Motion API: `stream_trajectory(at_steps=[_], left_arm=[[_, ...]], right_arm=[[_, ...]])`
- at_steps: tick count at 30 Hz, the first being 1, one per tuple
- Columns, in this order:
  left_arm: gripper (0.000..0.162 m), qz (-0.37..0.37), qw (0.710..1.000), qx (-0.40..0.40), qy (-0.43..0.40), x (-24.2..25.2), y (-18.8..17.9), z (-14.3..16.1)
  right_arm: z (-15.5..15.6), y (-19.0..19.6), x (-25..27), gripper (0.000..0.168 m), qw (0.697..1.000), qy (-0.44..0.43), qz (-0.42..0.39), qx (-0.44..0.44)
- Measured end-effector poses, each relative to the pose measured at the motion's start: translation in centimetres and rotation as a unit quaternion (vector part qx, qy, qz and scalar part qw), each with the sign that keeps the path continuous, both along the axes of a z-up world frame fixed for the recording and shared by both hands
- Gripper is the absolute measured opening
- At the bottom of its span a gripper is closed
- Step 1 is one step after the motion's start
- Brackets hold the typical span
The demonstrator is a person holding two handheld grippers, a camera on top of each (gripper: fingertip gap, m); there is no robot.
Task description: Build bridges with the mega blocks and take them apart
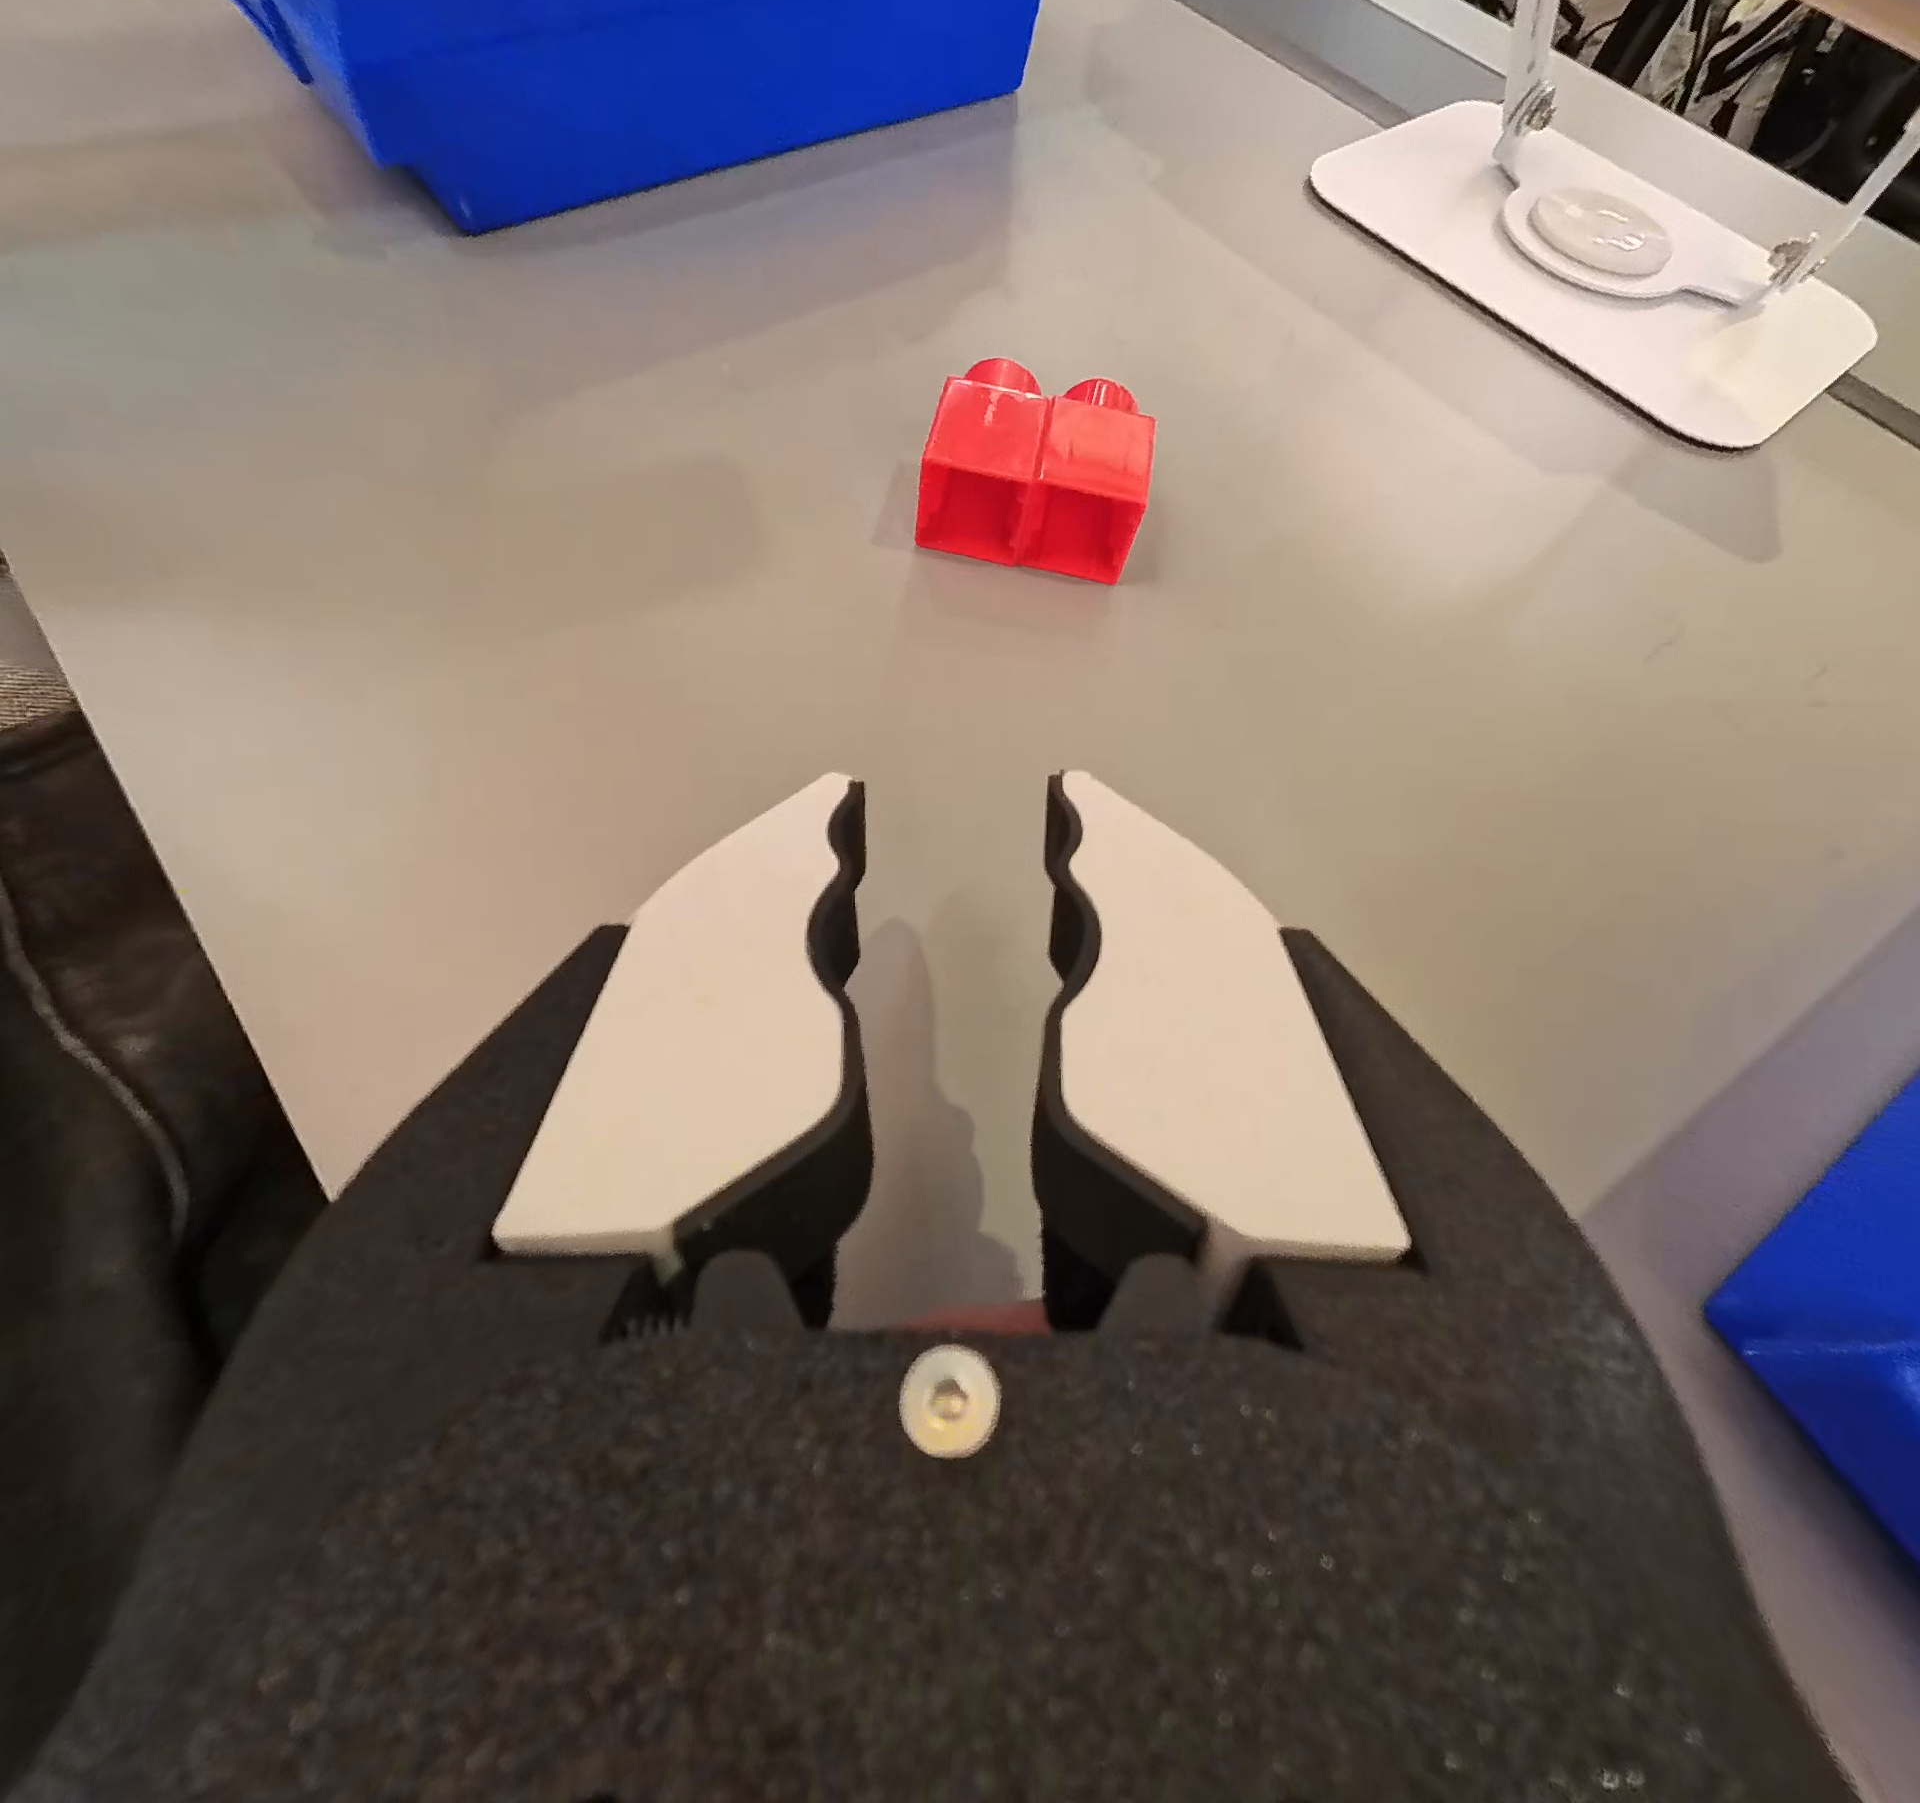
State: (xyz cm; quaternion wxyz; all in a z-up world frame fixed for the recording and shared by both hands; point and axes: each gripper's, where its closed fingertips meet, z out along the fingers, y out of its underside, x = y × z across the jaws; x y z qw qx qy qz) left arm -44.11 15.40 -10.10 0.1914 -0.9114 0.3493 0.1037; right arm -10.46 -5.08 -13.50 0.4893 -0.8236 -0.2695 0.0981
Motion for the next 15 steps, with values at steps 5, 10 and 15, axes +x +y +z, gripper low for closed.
stream_trajectory(at_steps=[5, 10, 15], left_arm=[[0.04, -0.042, 0.998, 0.049, -0.014, 2.3, -0.8, 4.9], [0.04, -0.209, 0.975, -0.007, -0.073, 14.0, -4.4, 6.6], [0.039, -0.251, 0.963, -0.097, 0.017, 20.2, -2.8, -0.9]], right_arm=[[-0.1, 0.0, -0.2, 0.033, 1.0, -0.005, 0.001, -0.001], [-0.3, -0.1, -0.5, 0.033, 1.0, -0.011, 0.006, -0.001], [-0.3, -0.1, -0.4, 0.032, 1.0, -0.018, 0.003, 0.002]])
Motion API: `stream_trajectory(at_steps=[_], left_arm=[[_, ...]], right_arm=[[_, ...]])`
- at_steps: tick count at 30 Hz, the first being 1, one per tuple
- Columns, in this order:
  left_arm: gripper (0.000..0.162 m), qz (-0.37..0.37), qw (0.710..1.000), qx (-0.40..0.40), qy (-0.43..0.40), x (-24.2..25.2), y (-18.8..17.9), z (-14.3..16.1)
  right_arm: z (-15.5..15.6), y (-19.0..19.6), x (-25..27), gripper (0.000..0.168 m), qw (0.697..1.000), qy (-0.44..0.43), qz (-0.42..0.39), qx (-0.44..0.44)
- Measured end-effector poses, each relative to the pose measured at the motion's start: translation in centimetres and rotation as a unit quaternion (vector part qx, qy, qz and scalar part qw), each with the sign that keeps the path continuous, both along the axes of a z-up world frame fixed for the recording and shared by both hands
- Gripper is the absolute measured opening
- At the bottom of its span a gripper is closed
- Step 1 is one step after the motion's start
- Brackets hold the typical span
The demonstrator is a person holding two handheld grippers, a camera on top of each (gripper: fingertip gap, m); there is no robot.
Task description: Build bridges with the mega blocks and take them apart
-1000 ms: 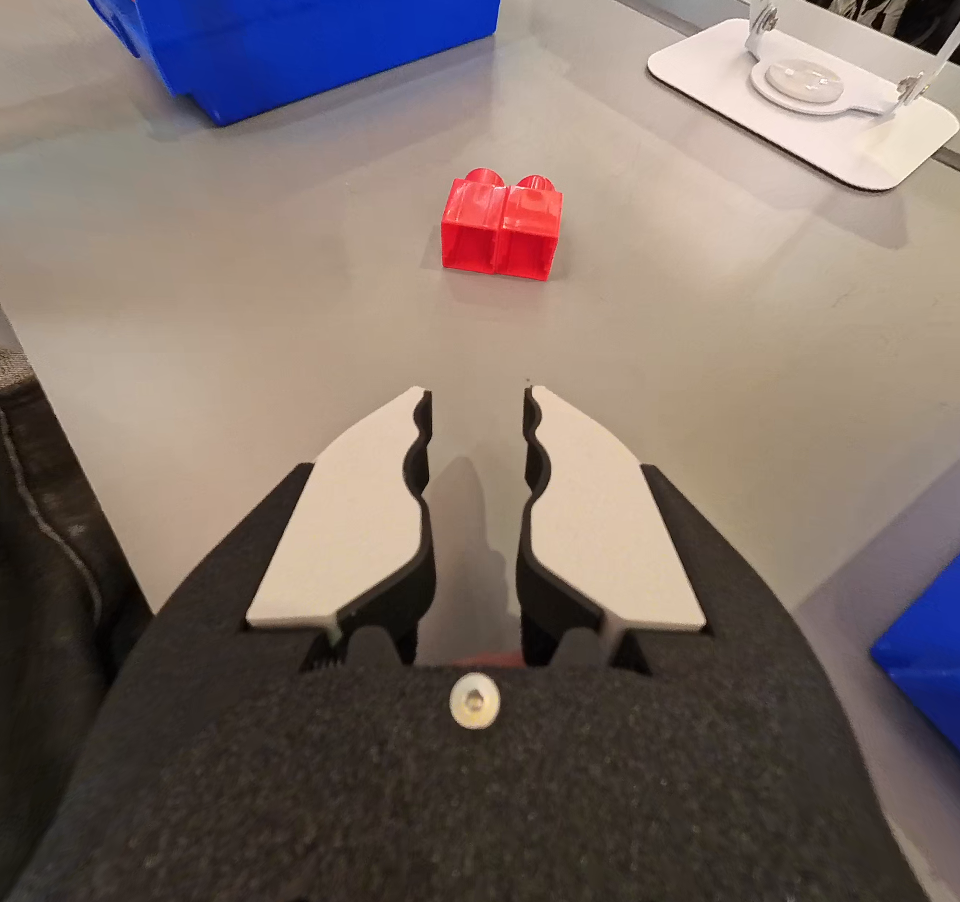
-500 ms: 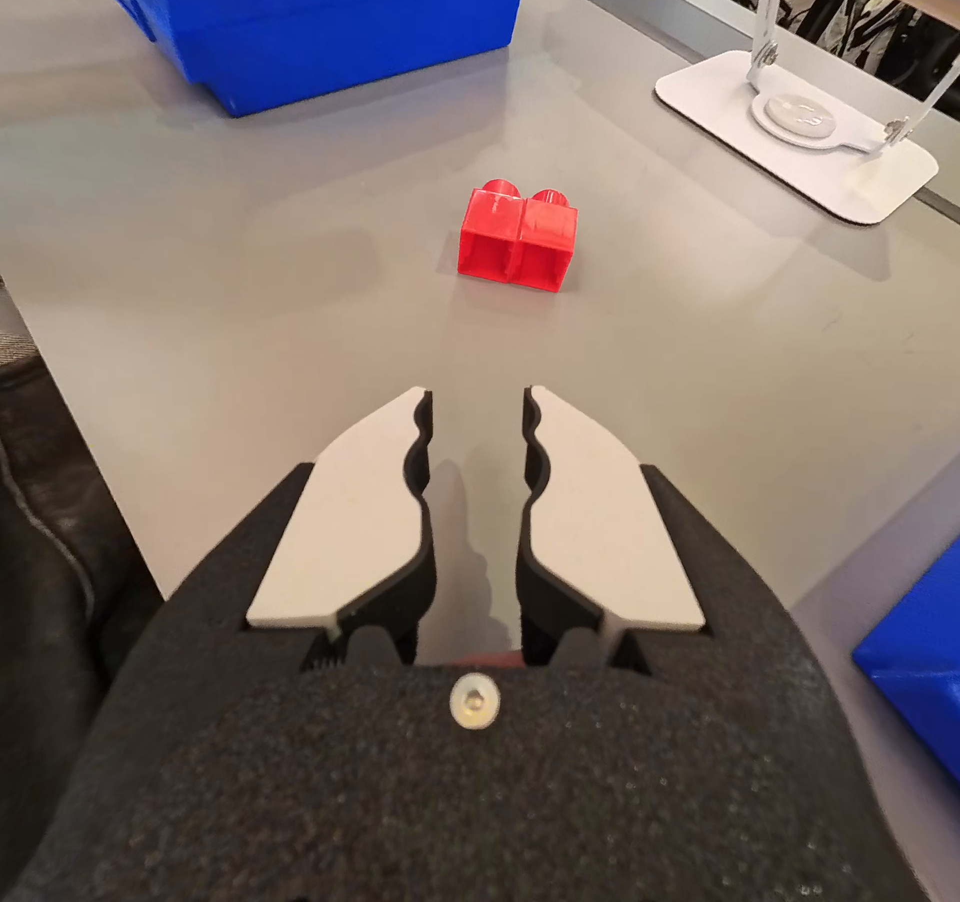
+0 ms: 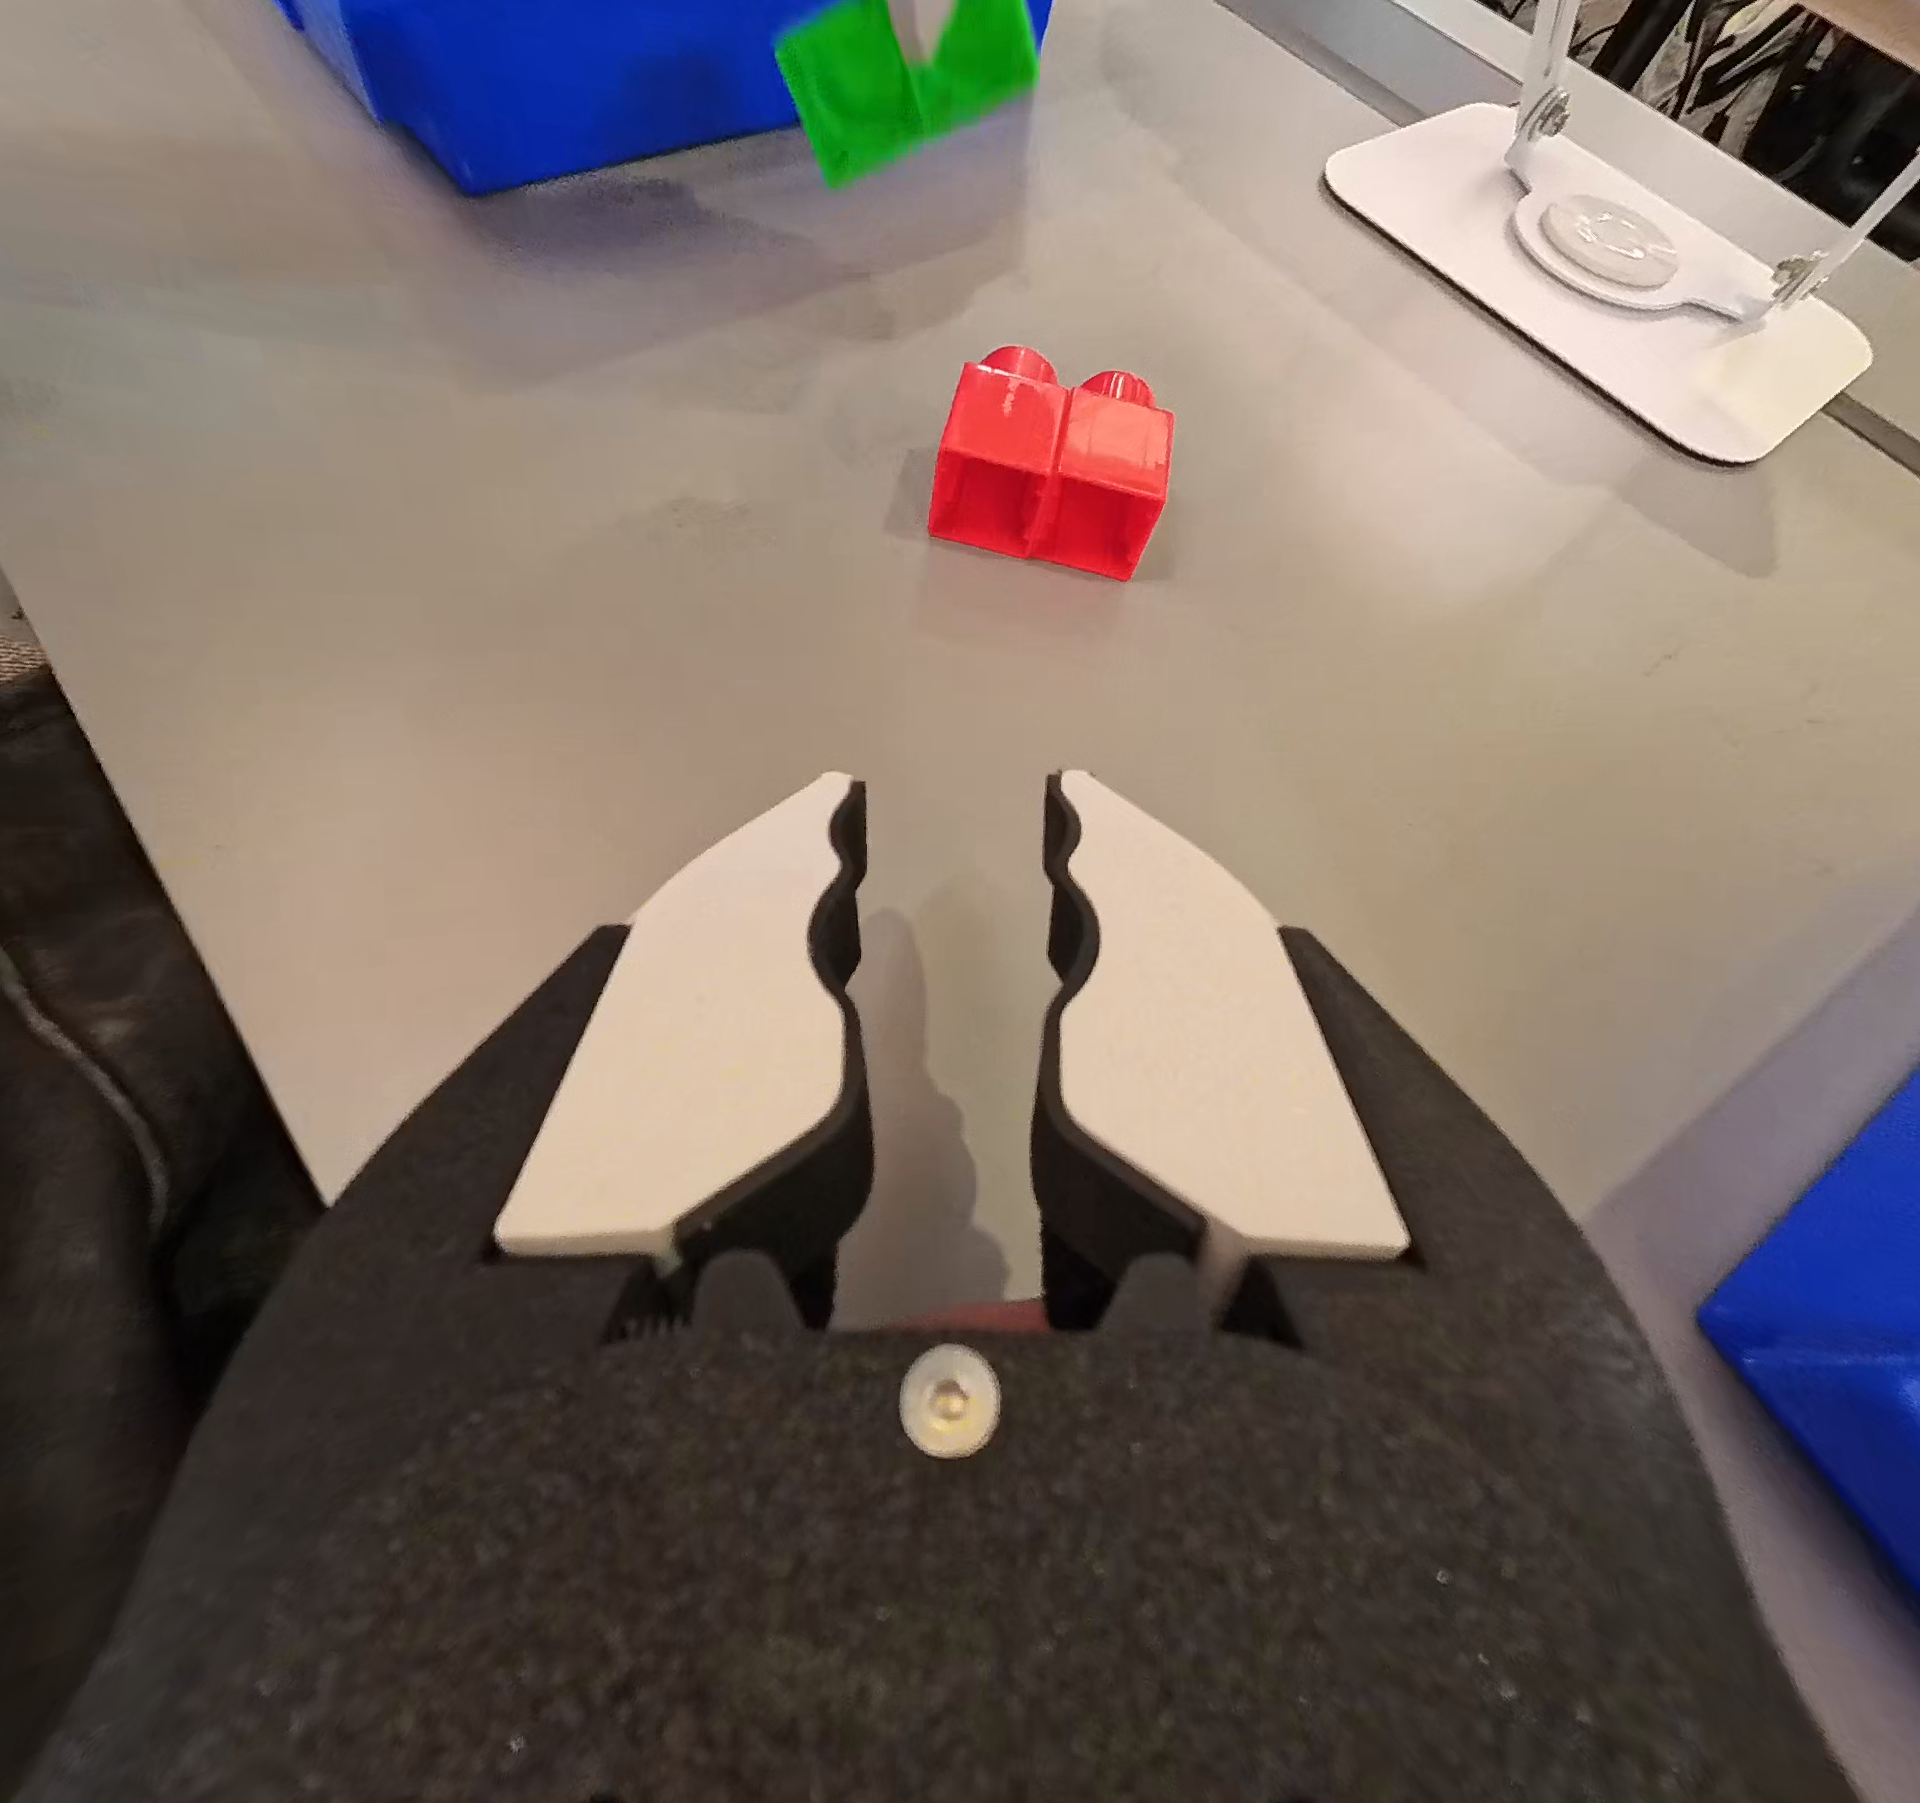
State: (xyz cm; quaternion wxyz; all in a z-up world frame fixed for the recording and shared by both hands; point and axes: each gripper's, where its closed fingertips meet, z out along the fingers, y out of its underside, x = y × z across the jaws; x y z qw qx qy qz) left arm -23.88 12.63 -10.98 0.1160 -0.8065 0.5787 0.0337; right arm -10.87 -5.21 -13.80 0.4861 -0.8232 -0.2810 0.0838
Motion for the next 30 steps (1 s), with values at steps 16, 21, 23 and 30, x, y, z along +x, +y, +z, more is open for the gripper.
stream_trajectory(at_steps=[16, 21, 23, 30], left_arm=[[0.027, 0.039, 0.998, -0.052, -0.013, 1.7, 1.2, -5.3], [0.048, 0.062, 0.991, -0.056, -0.1, 1.9, 0.3, -2.4], [0.049, 0.072, 0.987, -0.03, -0.142, 1.2, -0.5, -0.5], [0.059, 0.0, 0.91, 0.039, -0.414, 1.0, -10.5, 1.8]], right_arm=[[-0.6, 0.2, 0.5, 0.032, 1.0, 0.001, -0.004, -0.011], [-0.6, 0.2, 0.7, 0.032, 1.0, -0.006, -0.007, -0.008], [-0.6, 0.3, 0.8, 0.032, 1.0, -0.005, -0.009, -0.008], [-0.8, 0.6, 1.2, 0.036, 0.997, 0.049, -0.04, -0.043]])
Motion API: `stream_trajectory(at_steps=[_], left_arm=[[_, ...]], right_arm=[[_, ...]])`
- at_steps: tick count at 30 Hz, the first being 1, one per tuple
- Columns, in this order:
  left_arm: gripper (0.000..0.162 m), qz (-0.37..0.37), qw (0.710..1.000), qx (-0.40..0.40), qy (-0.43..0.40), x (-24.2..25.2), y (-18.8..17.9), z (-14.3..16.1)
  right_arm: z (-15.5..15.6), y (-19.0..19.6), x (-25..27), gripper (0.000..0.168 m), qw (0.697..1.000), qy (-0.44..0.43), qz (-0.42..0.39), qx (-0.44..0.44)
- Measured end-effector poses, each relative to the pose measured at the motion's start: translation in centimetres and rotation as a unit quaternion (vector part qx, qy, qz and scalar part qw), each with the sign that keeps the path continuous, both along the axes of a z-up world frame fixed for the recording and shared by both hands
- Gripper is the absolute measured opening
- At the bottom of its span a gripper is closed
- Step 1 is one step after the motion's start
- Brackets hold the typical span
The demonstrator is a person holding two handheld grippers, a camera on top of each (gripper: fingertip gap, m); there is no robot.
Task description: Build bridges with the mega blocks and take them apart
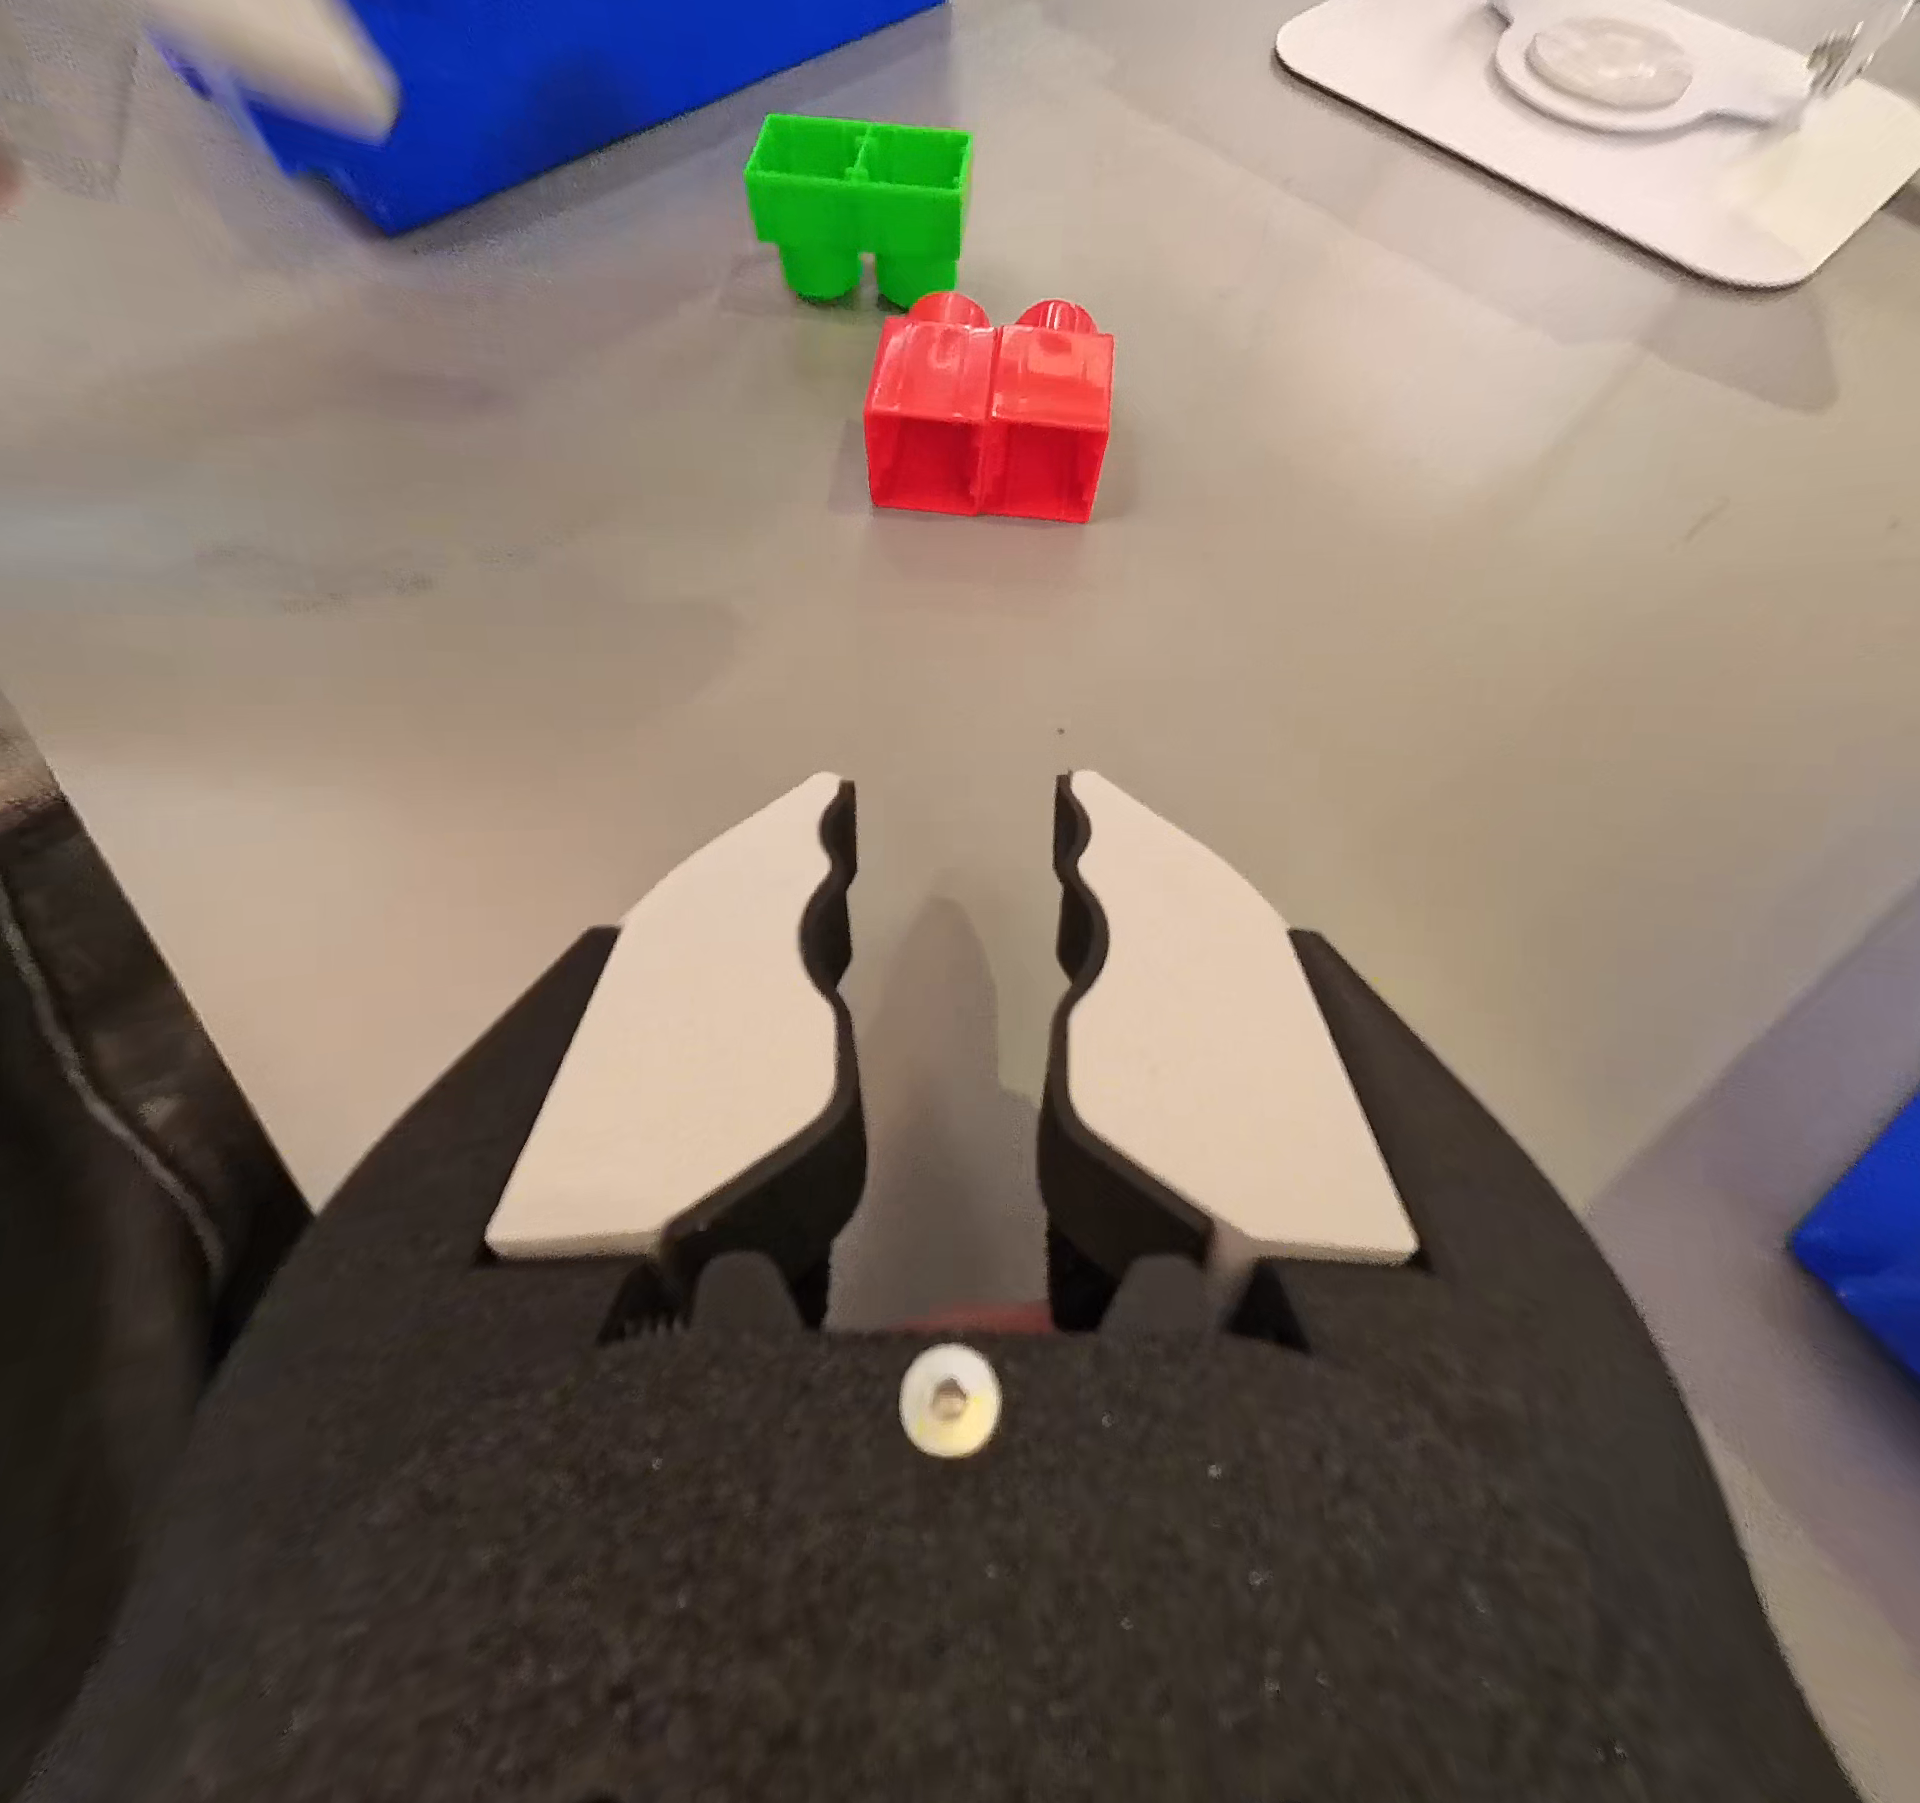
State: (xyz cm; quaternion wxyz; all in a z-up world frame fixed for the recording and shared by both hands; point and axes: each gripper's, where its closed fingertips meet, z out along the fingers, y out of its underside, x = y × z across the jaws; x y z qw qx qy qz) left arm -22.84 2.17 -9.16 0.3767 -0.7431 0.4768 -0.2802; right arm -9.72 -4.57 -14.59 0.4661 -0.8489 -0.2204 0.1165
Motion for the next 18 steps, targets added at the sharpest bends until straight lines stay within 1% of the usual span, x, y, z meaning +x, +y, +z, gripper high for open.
stream_trajectory(at_steps=[2, 3, 5, 6, 8, 10, 12, 14, 15, 18], left_arm=[[0.059, 0.005, 0.998, 0.007, -0.065, -0.2, -2.6, -1.3], [0.06, 0.008, 0.997, 0.009, -0.076, -0.5, -3.6, -2.2], [0.063, 0.012, 0.997, 0.012, -0.071, -0.8, -4.7, -3.2], [0.063, 0.019, 0.997, 0.019, -0.073, -1.1, -4.8, -3.2], [0.06, 0.026, 0.995, 0.03, -0.092, -1.4, -4.7, -2.7], [0.059, 0.034, 0.993, 0.038, -0.103, -1.9, -4.3, -2.5], [0.058, 0.043, 0.992, 0.04, -0.109, -2.4, -3.6, -2.2], [0.057, 0.038, 0.992, 0.026, -0.116, -2.8, -3.4, -2.3], [0.057, 0.042, 0.992, 0.022, -0.117, -3.1, -3.2, -2.5], [0.056, 0.045, 0.993, 0.013, -0.11, -3.9, -2.8, -3.1]], right_arm=[[0.0, 0.2, -0.2, 0.043, 0.999, 0.038, -0.013, -0.025], [0.1, 0.3, -0.4, 0.046, 0.997, 0.055, -0.017, -0.041], [0.3, 0.9, -0.7, 0.052, 0.995, 0.074, -0.028, -0.061], [0.3, 1.3, -0.8, 0.056, 0.994, 0.071, -0.036, -0.069], [0.2, 2.3, -1.6, 0.07, 0.994, 0.044, -0.038, -0.093], [0.8, 4.1, -3.1, 0.072, 0.996, 0.027, -0.034, -0.08], [0.7, 5.9, -4.4, 0.081, 0.997, 0.005, -0.027, -0.069], [-0.2, 7.6, -4.8, 0.084, 0.997, -0.014, -0.039, -0.059], [-1.0, 8.3, -5.0, 0.09, 0.996, -0.022, -0.044, -0.069], [-2.6, 9.8, -4.9, 0.09, 0.994, -0.04, -0.065, -0.082]])
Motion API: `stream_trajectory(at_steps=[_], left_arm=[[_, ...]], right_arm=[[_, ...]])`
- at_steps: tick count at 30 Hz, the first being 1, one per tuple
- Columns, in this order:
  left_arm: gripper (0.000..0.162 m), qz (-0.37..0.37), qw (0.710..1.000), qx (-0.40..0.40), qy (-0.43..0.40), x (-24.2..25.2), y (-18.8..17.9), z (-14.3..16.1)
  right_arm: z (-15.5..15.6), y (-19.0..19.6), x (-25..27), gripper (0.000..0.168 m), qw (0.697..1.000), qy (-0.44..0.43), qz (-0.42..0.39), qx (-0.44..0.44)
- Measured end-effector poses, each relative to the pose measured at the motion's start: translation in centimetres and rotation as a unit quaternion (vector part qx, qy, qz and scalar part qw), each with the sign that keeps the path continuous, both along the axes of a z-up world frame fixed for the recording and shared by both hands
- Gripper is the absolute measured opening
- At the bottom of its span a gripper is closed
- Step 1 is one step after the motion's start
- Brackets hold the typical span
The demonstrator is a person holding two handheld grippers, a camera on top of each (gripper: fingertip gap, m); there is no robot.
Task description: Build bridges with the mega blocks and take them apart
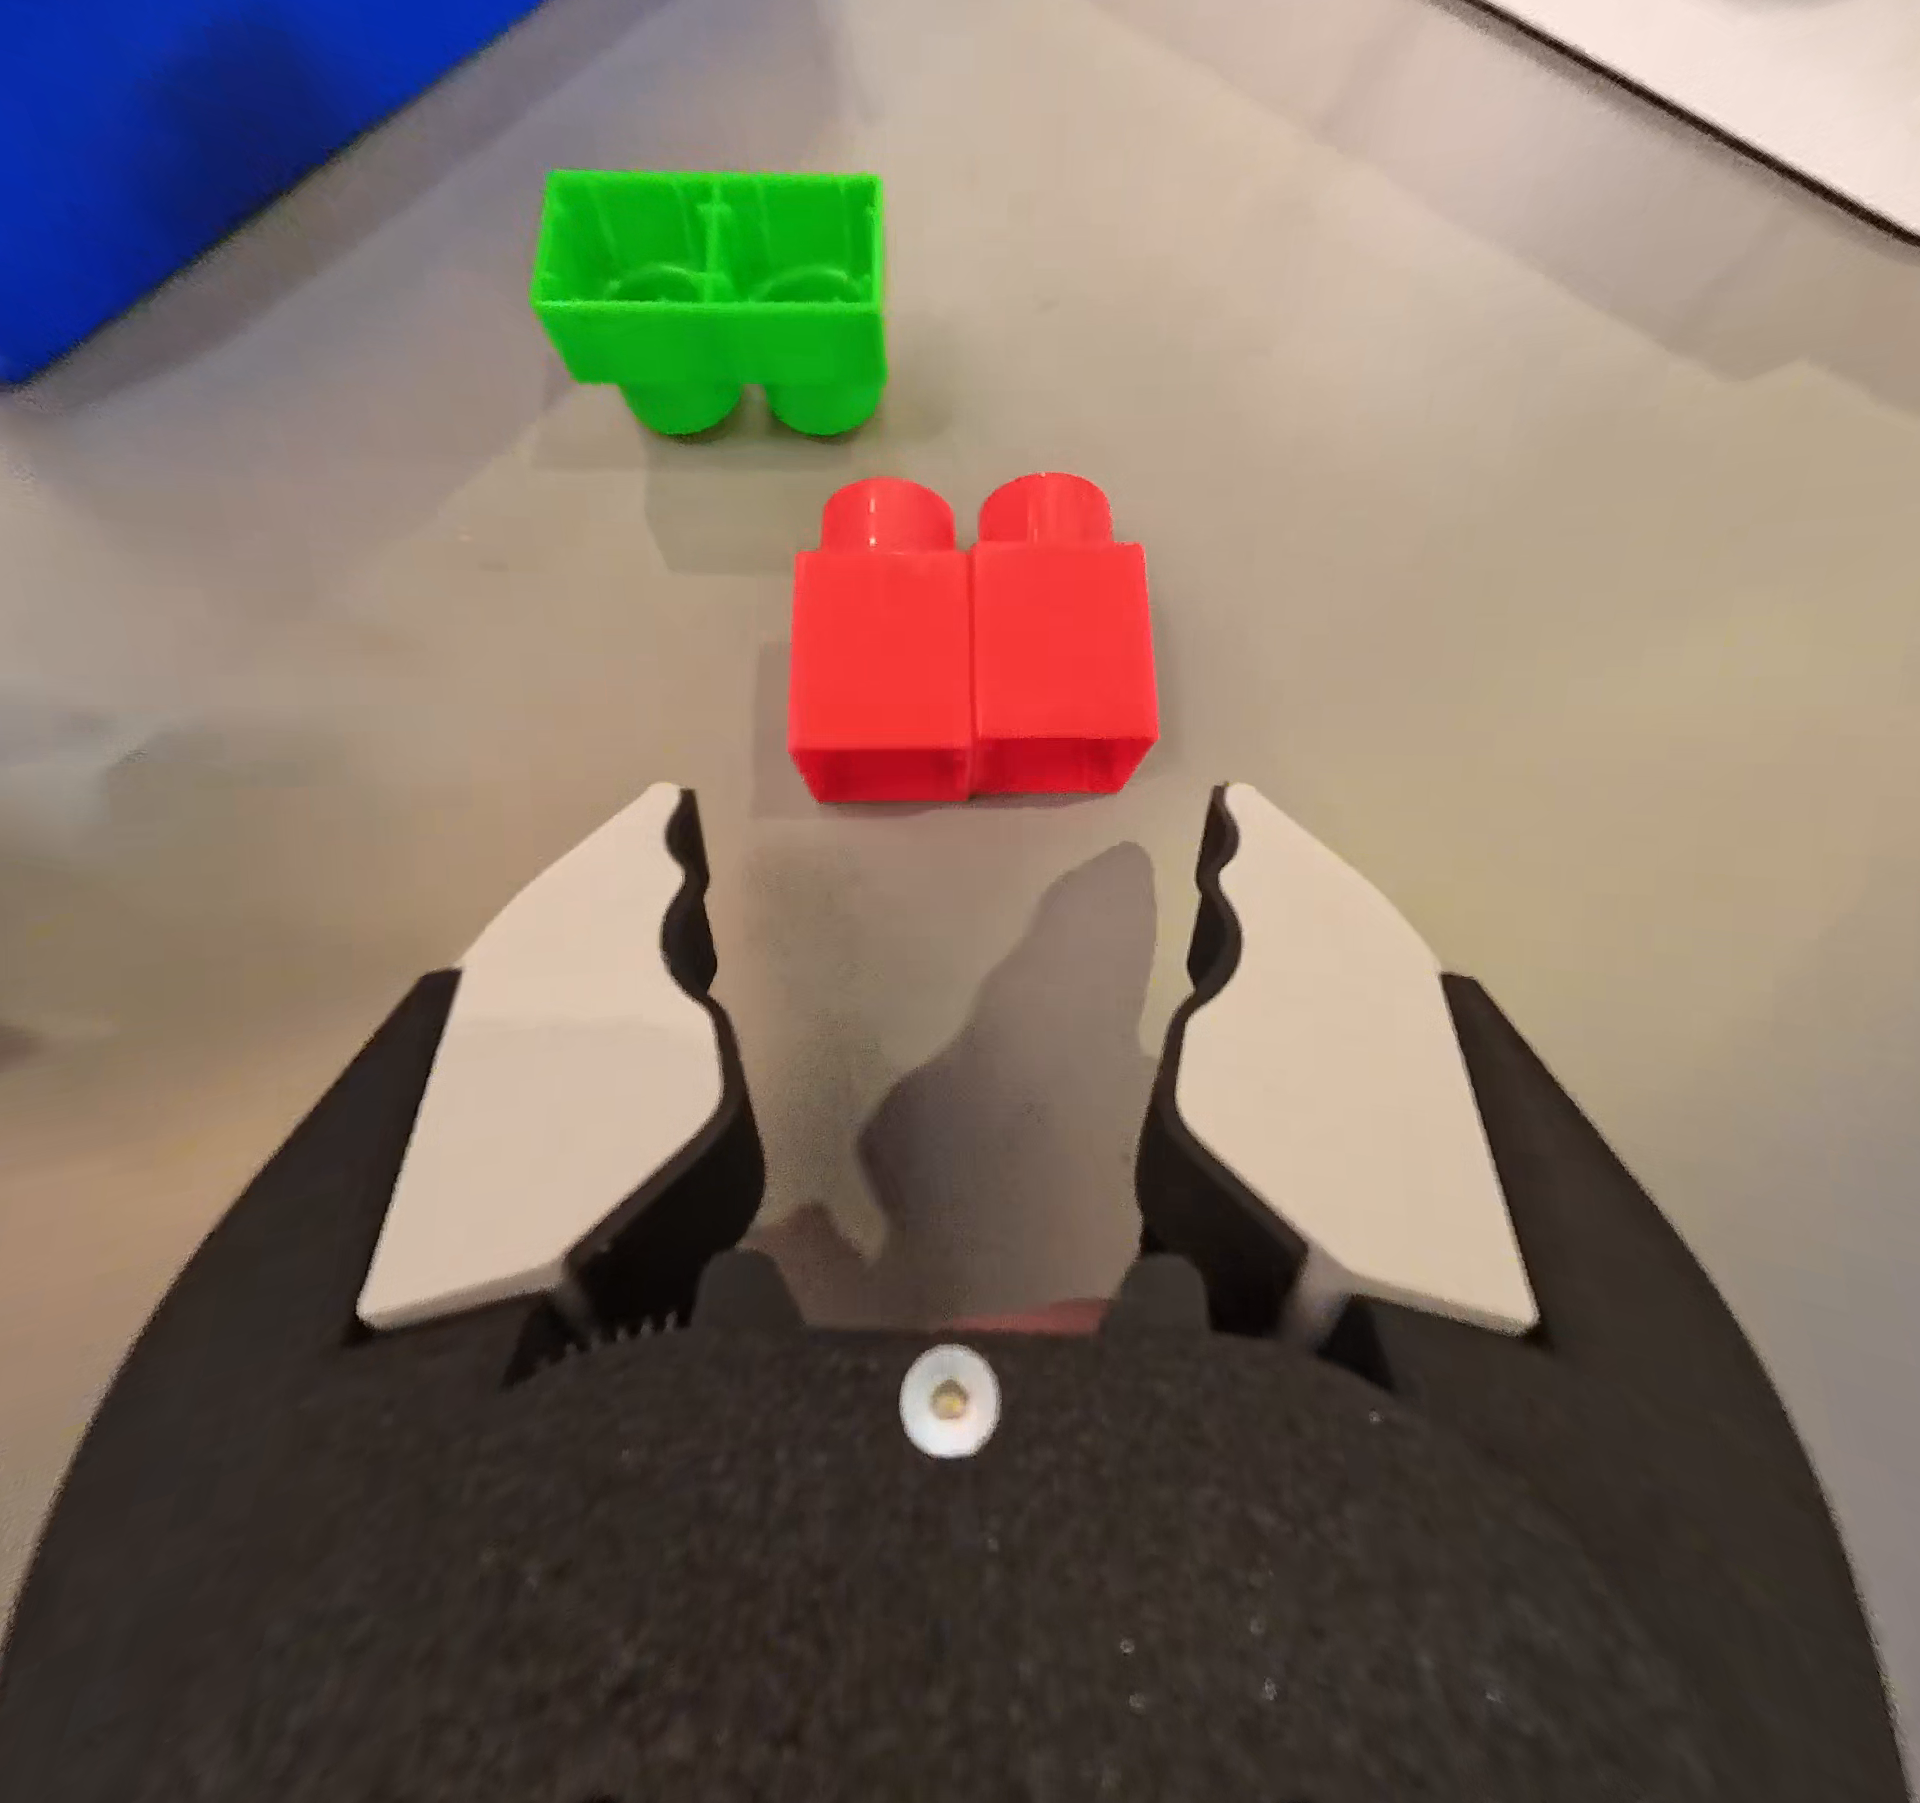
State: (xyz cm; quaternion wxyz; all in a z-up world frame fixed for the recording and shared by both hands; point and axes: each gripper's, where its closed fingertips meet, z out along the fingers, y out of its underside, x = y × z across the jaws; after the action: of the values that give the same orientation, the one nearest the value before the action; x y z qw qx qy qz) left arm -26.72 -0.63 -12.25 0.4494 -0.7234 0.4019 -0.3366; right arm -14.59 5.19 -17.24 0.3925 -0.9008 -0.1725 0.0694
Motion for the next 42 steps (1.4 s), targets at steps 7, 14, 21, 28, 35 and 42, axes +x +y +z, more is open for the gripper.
stream_trajectory(at_steps=[7, 14, 21, 28, 35, 42], left_arm=[[0.055, -0.001, 1.0, 0.003, -0.009, -0.4, 0.4, 0.7], [0.055, -0.023, 1.0, 0.011, 0.01, 1.0, -0.7, 0.1], [0.055, -0.054, 0.997, 0.036, 0.044, 2.0, -2.2, -0.8], [0.055, -0.068, 0.995, 0.047, 0.055, 2.7, -3.1, -1.1], [0.054, -0.06, 0.995, 0.039, 0.066, 2.4, -2.6, -1.8], [0.054, -0.058, 0.996, 0.029, 0.063, 2.3, -2.4, -1.8]], right_arm=[[-1.3, 1.9, 0.3, 0.089, 1.0, 0.004, -0.014, -0.019], [-1.6, 2.2, -0.2, 0.083, 0.999, 0.036, -0.008, -0.036], [-1.8, 2.6, -0.9, 0.085, 0.999, 0.027, 0.006, -0.039], [-2.0, 2.8, -0.6, 0.078, 0.999, 0.001, 0.006, -0.036], [-1.8, 2.3, -0.8, 0.077, 0.999, 0.019, 0.029, -0.039], [-1.4, 1.5, -0.6, 0.077, 0.998, -0.005, 0.047, -0.038]])
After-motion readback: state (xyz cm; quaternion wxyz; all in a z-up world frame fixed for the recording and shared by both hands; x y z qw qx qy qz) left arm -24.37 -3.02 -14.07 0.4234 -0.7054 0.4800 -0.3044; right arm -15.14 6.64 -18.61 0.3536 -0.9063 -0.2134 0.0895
